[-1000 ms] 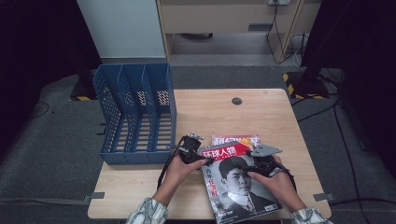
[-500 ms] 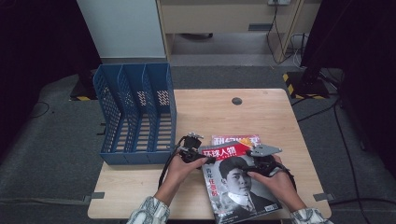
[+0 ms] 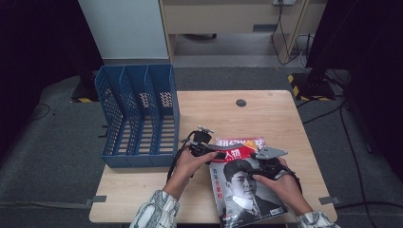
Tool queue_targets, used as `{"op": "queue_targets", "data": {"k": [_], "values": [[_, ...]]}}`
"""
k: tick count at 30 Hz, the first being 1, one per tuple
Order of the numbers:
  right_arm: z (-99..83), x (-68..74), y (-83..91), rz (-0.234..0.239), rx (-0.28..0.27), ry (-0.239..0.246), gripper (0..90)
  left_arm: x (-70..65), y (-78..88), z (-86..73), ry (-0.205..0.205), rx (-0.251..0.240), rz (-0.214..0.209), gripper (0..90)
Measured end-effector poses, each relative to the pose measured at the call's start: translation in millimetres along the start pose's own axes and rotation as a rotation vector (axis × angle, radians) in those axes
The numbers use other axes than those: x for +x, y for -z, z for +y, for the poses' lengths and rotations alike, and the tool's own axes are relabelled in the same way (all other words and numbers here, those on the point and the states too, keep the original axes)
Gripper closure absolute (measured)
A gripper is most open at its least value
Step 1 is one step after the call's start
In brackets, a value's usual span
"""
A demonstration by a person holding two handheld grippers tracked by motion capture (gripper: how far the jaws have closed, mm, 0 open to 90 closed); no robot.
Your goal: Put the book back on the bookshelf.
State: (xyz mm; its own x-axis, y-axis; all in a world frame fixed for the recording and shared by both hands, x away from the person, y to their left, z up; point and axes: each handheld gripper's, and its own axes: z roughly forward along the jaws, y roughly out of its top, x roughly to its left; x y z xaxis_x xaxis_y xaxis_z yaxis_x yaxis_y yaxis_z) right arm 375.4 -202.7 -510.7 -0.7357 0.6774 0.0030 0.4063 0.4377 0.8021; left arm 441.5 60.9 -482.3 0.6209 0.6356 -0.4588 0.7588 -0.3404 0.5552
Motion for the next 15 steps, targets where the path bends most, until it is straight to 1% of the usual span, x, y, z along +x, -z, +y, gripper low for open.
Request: {"op": "queue_targets", "data": {"k": [2, 5, 7, 10, 11, 13, 14, 15], "values": [[0.0, 0.0, 0.0, 0.000, 0.000, 0.000, 32.1, 1.4, -1.0, 1.8, 0.005, 0.005, -0.007, 45.5], [0.0, 0.0, -0.1, -0.001, -0.001, 0.002, 32.1, 4.7, -4.2, 4.3, 0.033, 0.005, -0.026, 44.7], [0.0, 0.1, 0.0, -0.001, -0.001, 0.002, 32.1, 5.3, -6.6, 5.6, 0.039, 0.010, -0.029, 45.4], [0.0, -0.1, 0.2, 0.000, -0.001, 0.003, 32.1, 5.7, -10.0, 6.7, 0.037, 0.014, -0.013, 52.4], [-0.1, -0.2, 0.2, 0.000, -0.001, 0.004, 32.0, 5.6, -10.2, 7.0, 0.038, 0.013, -0.003, 57.6], [-0.4, -0.8, 0.2, 0.003, -0.006, 0.005, 31.1, 6.0, -9.5, 7.4, 0.045, 0.013, -0.001, 61.6], [-0.3, -1.7, 0.0, 0.008, -0.006, 0.004, 26.1, 5.9, -8.6, 7.5, 0.042, 0.006, 0.000, 66.1], [-0.1, -2.5, -0.1, 0.015, -0.004, -0.008, 22.6, 6.0, -7.9, 7.7, 0.042, 0.001, -0.004, 69.8]]}}
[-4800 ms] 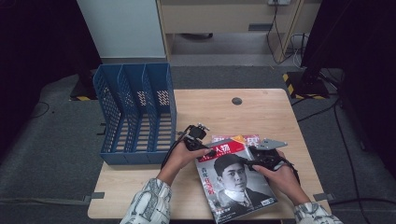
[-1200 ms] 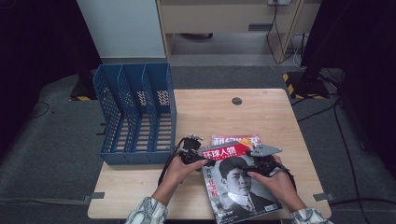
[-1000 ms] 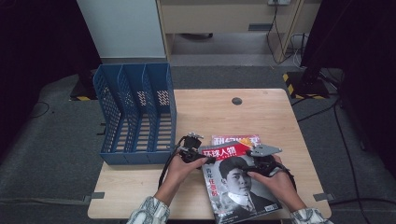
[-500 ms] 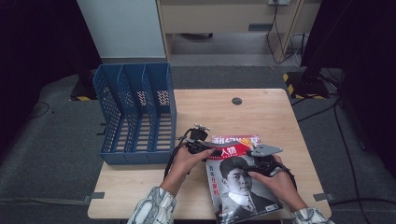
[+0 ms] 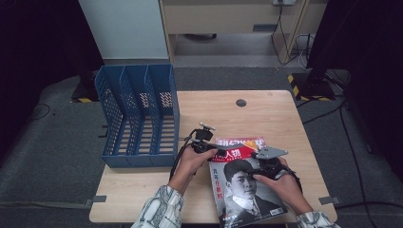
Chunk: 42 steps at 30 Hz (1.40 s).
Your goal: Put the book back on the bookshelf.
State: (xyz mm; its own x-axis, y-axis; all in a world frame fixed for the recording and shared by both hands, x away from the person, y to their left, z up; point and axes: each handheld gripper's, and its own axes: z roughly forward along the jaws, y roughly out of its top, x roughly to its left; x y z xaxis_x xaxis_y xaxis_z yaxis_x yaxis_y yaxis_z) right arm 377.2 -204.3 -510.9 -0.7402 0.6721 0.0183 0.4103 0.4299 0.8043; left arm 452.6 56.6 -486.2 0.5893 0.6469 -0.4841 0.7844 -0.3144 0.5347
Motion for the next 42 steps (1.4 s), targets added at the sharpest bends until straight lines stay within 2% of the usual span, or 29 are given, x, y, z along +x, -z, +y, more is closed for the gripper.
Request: {"op": "queue_targets", "data": {"k": [3, 6, 11, 16, 22, 26, 32, 38, 41, 42], "values": [[0.7, -6.1, 3.3, -0.021, -0.019, -0.023, 19.5, -1.3, 3.2, 0.9, 0.001, -0.016, -0.016, 75.6], [-1.4, -15.6, 6.4, -0.049, -0.023, -0.070, 14.5, -3.6, 5.2, 2.6, -0.013, -0.021, -0.018, 77.2], [-2.9, -21.2, 6.5, -0.023, -0.024, -0.120, 13.6, -9.2, 9.4, 6.9, -0.040, -0.027, -0.019, 79.2], [-3.6, -25.2, 5.3, -0.032, -0.009, -0.135, 12.6, -12.8, 15.1, 10.9, -0.061, -0.031, -0.014, 80.2], [-3.2, -24.4, 3.5, -0.008, -0.003, -0.125, 15.0, -14.4, 16.9, 14.3, -0.080, -0.012, -0.015, 78.3], [-2.9, -23.6, 2.9, -0.014, 0.001, -0.111, 15.6, -12.6, 15.3, 14.4, -0.073, -0.007, -0.012, 76.5], [-2.6, -23.6, 3.2, -0.014, -0.001, -0.121, 17.7, -11.2, 11.6, 14.8, -0.062, -0.009, -0.028, 71.2], [-1.6, -21.7, 2.6, -0.017, -0.008, -0.095, 20.0, -10.9, 6.8, 15.1, -0.054, -0.001, -0.051, 66.0], [-1.7, -20.5, 0.9, -0.025, 0.002, -0.081, 19.9, -10.6, 6.3, 15.6, -0.047, -0.004, -0.048, 66.8], [-1.9, -20.6, 0.9, -0.025, 0.003, -0.079, 20.2, -10.4, 6.7, 15.7, -0.044, -0.006, -0.043, 69.7]]}}
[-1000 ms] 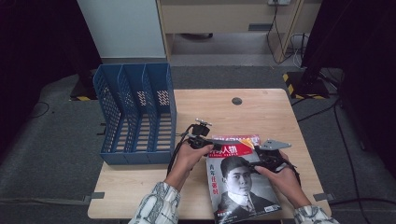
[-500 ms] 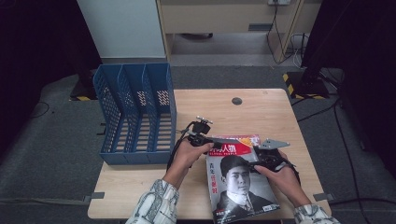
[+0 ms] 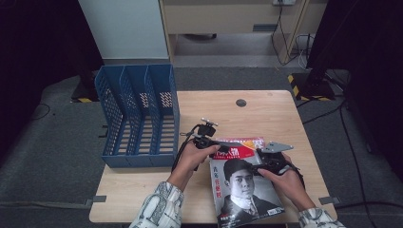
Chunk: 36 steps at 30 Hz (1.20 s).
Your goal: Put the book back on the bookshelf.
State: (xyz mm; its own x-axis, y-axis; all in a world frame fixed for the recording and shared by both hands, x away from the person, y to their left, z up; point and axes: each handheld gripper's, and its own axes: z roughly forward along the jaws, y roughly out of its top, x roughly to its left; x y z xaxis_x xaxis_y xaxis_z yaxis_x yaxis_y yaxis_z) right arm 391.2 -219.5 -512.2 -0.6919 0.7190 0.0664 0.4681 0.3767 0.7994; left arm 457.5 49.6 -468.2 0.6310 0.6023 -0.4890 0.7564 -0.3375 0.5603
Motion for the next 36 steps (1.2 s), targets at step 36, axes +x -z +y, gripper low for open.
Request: {"op": "queue_targets", "data": {"k": [36], "values": [[-16.9, -48.4, 33.0, -0.213, -0.033, -0.174, 23.6, -4.7, 20.3, 1.6, -0.020, -0.054, -0.021, 83.8]]}}
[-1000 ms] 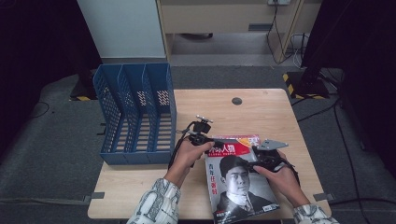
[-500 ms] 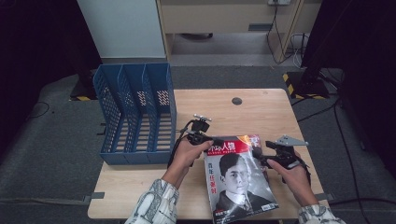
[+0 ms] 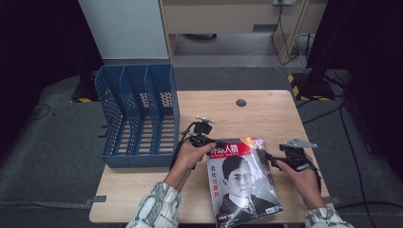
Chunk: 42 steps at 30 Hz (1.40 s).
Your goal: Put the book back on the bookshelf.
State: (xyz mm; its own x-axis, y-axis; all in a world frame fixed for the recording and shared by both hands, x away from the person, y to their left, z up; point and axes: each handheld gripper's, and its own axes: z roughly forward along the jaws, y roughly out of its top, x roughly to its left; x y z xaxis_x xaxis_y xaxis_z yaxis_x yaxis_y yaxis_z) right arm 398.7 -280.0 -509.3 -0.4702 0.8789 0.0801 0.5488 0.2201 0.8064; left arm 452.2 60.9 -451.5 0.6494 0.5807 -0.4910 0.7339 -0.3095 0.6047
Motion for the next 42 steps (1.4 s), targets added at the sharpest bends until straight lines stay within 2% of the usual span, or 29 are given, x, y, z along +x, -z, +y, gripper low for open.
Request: {"op": "queue_targets", "data": {"k": [3, 8, 16, 19, 26, 33, 42], "values": [[-1.0, -0.7, -0.5, -0.007, 0.017, 0.011, 23.5, 0.5, 1.3, -0.1, 0.000, 0.009, 0.000, 83.5], [-2.9, -3.1, -1.7, -0.012, 0.025, -0.004, 23.2, 1.4, 3.5, 0.5, -0.001, 0.026, -0.002, 83.1], [-2.8, -3.5, -1.7, -0.014, 0.020, -0.010, 23.2, -5.6, 11.8, 2.9, 0.006, -0.020, -0.031, 85.4], [-2.8, -3.4, -1.6, -0.015, 0.021, -0.009, 23.0, -10.1, 19.2, 7.0, -0.002, -0.026, -0.025, 85.8], [-3.5, -4.2, -0.4, -0.017, 0.024, -0.004, 22.4, -21.3, 44.3, 24.0, -0.016, -0.047, 0.014, 86.2], [-4.5, -3.9, -0.6, -0.048, 0.043, 0.023, 22.3, -35.7, 73.4, 41.8, -0.043, -0.076, 0.069, 86.3], [-4.9, -2.7, -1.8, -0.066, 0.046, 0.035, 21.9, -48.4, 114.9, 61.6, -0.073, -0.140, 0.138, 86.3]]}}
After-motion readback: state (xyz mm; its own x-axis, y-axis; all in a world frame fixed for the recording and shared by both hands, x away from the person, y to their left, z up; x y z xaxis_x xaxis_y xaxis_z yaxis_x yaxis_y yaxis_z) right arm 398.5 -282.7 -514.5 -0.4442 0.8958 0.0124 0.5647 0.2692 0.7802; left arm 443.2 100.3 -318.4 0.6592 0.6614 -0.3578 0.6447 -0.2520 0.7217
